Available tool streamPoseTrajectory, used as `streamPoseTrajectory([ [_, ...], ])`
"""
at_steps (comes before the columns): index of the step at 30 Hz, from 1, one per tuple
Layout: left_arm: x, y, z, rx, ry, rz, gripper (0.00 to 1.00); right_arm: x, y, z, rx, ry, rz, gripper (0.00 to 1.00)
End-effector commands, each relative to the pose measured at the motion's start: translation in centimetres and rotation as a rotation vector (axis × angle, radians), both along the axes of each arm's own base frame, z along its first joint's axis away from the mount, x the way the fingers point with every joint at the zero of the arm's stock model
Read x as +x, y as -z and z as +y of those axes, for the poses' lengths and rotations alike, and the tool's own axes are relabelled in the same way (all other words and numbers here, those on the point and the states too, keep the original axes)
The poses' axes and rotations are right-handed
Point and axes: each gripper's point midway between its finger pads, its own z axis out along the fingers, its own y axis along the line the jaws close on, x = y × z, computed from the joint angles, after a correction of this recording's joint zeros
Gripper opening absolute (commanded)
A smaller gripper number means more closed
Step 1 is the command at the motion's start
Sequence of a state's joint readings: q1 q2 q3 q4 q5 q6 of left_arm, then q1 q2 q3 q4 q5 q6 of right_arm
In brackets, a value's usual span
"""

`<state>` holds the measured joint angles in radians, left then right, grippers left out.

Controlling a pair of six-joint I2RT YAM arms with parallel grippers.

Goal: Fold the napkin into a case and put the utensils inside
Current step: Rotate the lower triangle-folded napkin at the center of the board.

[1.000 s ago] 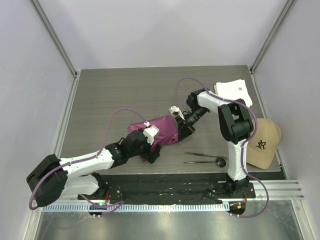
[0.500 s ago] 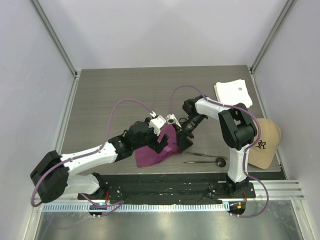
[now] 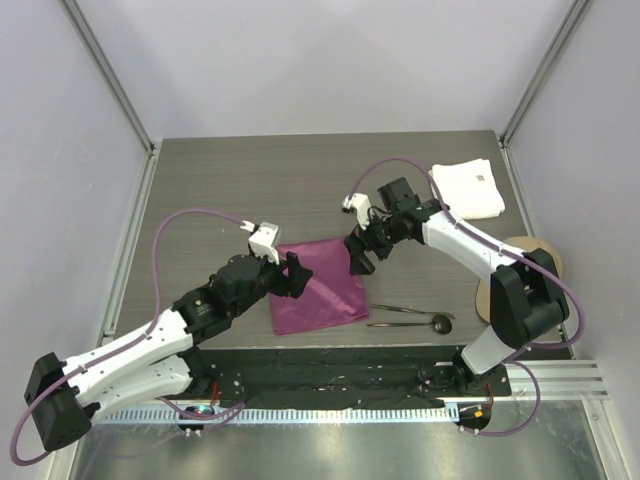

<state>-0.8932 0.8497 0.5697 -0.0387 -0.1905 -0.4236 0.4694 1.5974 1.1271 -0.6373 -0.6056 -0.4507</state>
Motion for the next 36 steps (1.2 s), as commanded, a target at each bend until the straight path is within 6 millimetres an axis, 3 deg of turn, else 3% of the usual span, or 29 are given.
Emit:
streamPoseTrajectory([
  [1, 1.0, 1.4, 2.7, -0.078, -0.277, 0.179, 0.63, 6.4, -2.3, -1.5, -0.047, 0.466, -0.113, 1.0],
  [3, 1.9, 2.3, 4.5, -0.08, -0.411, 0.236, 0.52, 7.5, -2.6, -2.4, -0.068, 0.577, -0.121, 1.0],
  [5, 3.2, 2.8, 6.0, -0.049, -0.476, 0.296, 0.52, 7.3, -3.2, -1.5, -0.025, 0.611, -0.067, 1.0],
  [6, 3.4, 2.8, 5.5, -0.062, -0.445, 0.333, 0.52, 7.1, -3.4, -1.0, 0.001, 0.61, -0.043, 1.0],
  [7, 4.7, 3.0, 6.4, -0.073, -0.478, 0.362, 0.49, 6.9, -3.7, -1.0, 0.012, 0.631, -0.042, 1.0],
  [11, 6.6, 3.3, 4.9, -0.162, -0.391, 0.487, 0.35, 6.9, -3.6, -1.0, 0.079, 0.704, -0.059, 1.0],
  [15, 7.5, 5.1, 3.4, -0.163, -0.39, 0.595, 0.27, 7.9, -1.2, -2.6, -0.026, 0.819, -0.037, 1.0],
  [17, 7.7, 6.6, 2.7, -0.171, -0.405, 0.659, 0.18, 8.6, -1.3, -3.3, -0.051, 0.853, -0.068, 1.0],
  [19, 7.9, 7.1, 2.0, -0.185, -0.393, 0.688, 0.16, 8.6, -1.9, -4.1, -0.031, 0.894, -0.095, 1.0],
  [21, 7.9, 8.5, 1.9, -0.183, -0.41, 0.723, 0.15, 8.8, -3.6, -3.3, 0.056, 0.842, -0.132, 1.0],
  [25, 8.2, 9.9, 1.8, -0.173, -0.427, 0.75, 0.07, 9.0, -4.2, -1.5, 0.066, 0.759, -0.138, 0.79],
  [30, 8.5, 10.5, 1.9, -0.147, -0.449, 0.771, 0.04, 8.2, -4.0, 2.3, 0.044, 0.606, -0.148, 0.68],
  [32, 8.8, 10.9, 2.5, -0.111, -0.484, 0.767, 0.01, 7.4, -3.0, 4.1, 0.014, 0.541, -0.15, 0.62],
  [35, 9.2, 11.5, 3.6, -0.04, -0.532, 0.761, 0.0, 6.7, -1.8, 6.4, 0.006, 0.469, -0.108, 0.46],
  [36, 9.5, 11.6, 4.1, -0.023, -0.552, 0.753, 0.0, 6.7, -2.0, 7.2, 0.018, 0.443, -0.101, 0.37],
])
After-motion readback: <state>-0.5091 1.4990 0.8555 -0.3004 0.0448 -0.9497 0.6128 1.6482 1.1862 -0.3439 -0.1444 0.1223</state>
